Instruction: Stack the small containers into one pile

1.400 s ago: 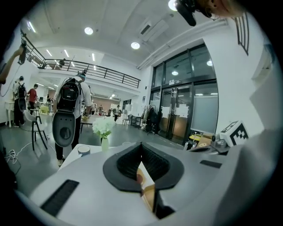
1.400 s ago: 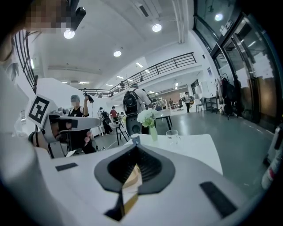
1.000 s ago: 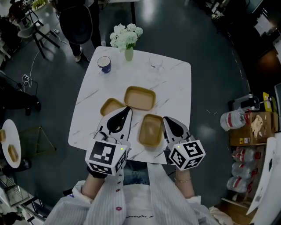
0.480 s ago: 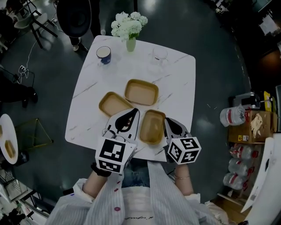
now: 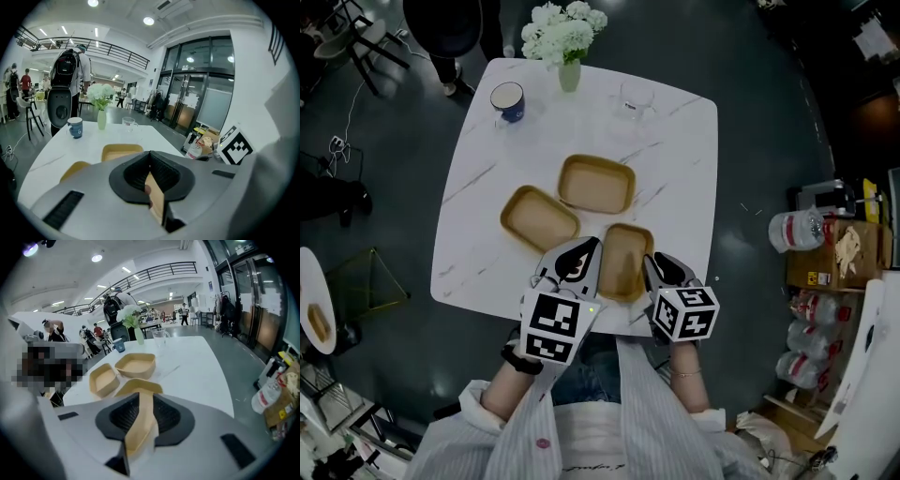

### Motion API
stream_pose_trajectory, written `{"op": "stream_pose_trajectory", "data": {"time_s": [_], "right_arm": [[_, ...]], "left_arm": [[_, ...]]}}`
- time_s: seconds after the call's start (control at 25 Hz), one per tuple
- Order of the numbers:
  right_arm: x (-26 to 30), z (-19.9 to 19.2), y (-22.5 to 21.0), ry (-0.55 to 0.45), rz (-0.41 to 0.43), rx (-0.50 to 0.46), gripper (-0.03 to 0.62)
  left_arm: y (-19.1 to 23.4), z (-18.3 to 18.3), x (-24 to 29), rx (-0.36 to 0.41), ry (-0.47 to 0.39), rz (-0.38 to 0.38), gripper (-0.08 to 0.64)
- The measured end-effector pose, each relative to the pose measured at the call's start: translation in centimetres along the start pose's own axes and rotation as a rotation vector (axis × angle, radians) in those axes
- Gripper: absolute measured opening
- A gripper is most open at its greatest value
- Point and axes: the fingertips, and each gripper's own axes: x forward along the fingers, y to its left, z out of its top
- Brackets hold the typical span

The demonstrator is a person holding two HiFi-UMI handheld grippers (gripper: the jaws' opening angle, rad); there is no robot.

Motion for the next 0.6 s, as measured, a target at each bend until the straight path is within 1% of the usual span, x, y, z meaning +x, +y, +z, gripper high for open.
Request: {"op": "stream_pose_trajectory", "data": {"time_s": [0.2, 0.32, 0.6], "right_arm": [[0.9, -1.9, -1.1, 0.049, -0.041, 0.033, 0.124], [1.5, -2.9, -1.5, 0.08, -0.043, 0.063, 0.124], [2.8, -5.2, -2.1, 0.16, -0.059, 0.093, 0.124]], "left_arm": [[0.2, -1.4, 0.8, 0.01, 0.037, -0.001, 0.017], [0.5, -2.1, 1.0, 0.006, 0.055, -0.005, 0.017], [1.0, -2.9, 1.2, -0.002, 0.074, -0.011, 0.017]]}}
